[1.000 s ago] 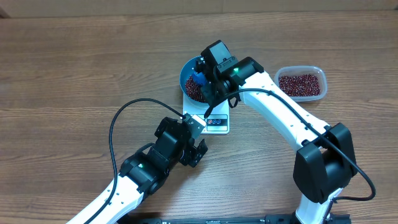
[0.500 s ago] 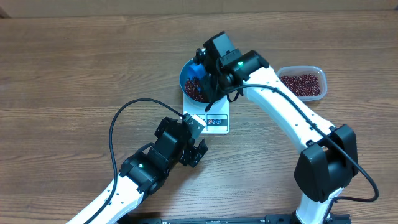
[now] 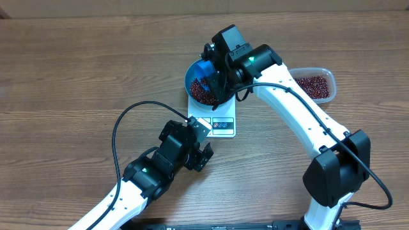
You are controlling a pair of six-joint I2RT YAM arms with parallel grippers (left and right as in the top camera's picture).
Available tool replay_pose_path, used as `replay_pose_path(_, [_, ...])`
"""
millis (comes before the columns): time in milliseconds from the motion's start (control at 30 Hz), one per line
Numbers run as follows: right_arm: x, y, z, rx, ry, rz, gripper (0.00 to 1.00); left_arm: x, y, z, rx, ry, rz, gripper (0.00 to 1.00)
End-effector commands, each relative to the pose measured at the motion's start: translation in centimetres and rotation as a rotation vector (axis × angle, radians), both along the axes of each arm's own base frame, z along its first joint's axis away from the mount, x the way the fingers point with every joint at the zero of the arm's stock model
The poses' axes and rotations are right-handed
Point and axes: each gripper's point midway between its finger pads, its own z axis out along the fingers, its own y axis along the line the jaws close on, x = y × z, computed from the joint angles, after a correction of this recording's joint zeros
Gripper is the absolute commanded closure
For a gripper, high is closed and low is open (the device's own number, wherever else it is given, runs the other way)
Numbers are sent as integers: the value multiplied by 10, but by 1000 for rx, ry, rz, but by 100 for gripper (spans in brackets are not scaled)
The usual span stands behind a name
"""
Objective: Scoop item into bowl and weigh 150g on scale
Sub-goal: 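Tilt the scoop inside the bowl with the right gripper to pour beans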
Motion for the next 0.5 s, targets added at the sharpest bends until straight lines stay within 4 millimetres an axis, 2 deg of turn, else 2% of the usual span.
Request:
replay_pose_path(0, [3,1,30,41,-59,-5,96,-1,2,0,5,-5,-4,0])
replay_pose_path(233, [10,-16,35,-39,-113,-49,96,0,2,0,5,-5,-4,0])
replay_pose_path(467, [13,-33,48,-102,-174,-86,96,-1,2,0,5,-5,-4,0])
